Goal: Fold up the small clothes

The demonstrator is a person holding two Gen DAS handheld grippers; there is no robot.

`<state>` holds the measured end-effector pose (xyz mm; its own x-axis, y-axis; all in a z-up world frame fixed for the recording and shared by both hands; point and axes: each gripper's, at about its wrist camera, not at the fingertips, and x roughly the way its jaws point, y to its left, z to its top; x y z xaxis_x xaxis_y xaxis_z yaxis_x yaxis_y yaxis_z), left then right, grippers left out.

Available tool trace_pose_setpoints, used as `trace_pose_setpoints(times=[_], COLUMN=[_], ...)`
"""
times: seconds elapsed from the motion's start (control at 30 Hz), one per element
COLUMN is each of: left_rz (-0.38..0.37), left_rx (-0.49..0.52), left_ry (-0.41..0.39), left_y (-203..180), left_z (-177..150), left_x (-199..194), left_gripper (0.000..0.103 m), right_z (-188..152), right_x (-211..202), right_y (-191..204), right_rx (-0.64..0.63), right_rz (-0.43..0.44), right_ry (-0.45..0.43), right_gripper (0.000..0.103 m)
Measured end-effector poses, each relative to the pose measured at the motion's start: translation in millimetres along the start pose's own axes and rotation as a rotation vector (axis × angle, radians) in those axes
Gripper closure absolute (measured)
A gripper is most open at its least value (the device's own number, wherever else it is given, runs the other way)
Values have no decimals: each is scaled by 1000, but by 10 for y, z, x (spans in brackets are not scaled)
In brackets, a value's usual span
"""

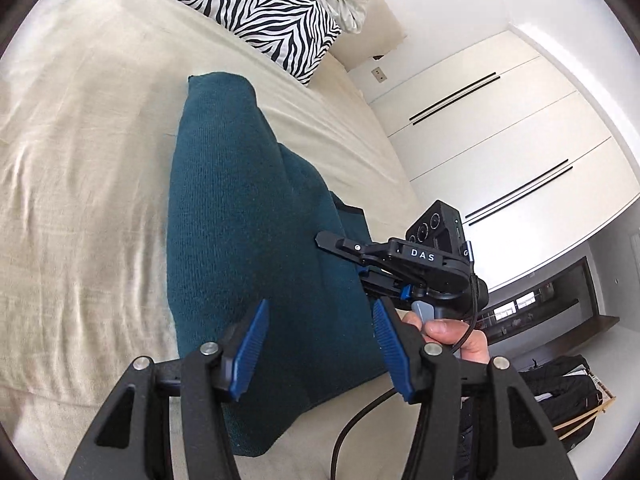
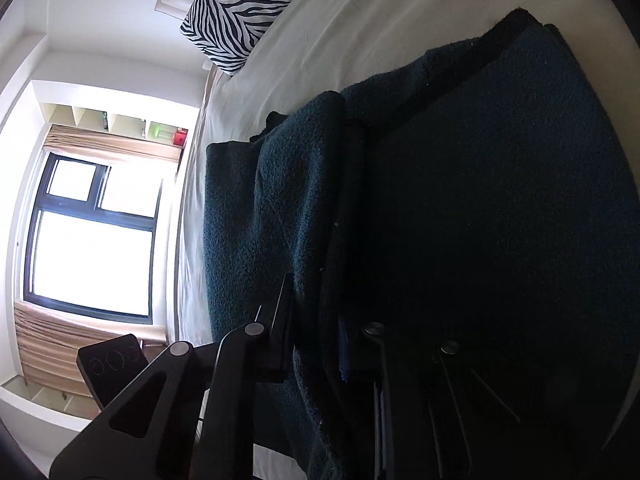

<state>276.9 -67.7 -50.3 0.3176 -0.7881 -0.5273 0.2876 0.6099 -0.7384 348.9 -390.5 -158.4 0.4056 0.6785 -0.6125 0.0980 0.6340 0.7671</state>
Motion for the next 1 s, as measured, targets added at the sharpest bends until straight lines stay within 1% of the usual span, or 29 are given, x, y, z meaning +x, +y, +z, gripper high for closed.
trace_pose_setpoints(times=[0.1,0.13,0.2,0.33,0.47,0.6,0.7,0.77,0.87,0.93,1.0], left_rz=[5,7,8,13,25,34,41,49,75,97,111], left_rx=[38,47,67,107,145,169,183,196,213,217,232], left_ry=[15,18,21,27,50,68,75,75,66,58,39], left_y=[-110,-168,-241,-383,-502,-588,-618,-631,-626,-596,-593], left_z=[10,28,58,87,71,46,80,117,180,256,362], left_x=[115,208,257,390,555,681,759,801,896,960,990], left_gripper=[46,46,46,45,45,45,45,45,45,45,45], right_z=[23,36,67,132,178,165,185,157,98,66,27], right_x=[-173,-239,-375,-618,-776,-803,-820,-891,-840,-824,-844], right_y=[22,8,-49,-282,-515,-590,-635,-746,-907,-1035,-1048], right_rx=[-28,-31,-28,9,39,30,42,54,71,97,81], right_rz=[-7,-9,-18,-37,-45,-50,-43,-31,-35,-1,15], right_ry=[-24,-30,-42,-58,-79,-65,-74,-84,-65,-72,-85], right_gripper=[90,90,90,90,90,90,90,90,90,91,91])
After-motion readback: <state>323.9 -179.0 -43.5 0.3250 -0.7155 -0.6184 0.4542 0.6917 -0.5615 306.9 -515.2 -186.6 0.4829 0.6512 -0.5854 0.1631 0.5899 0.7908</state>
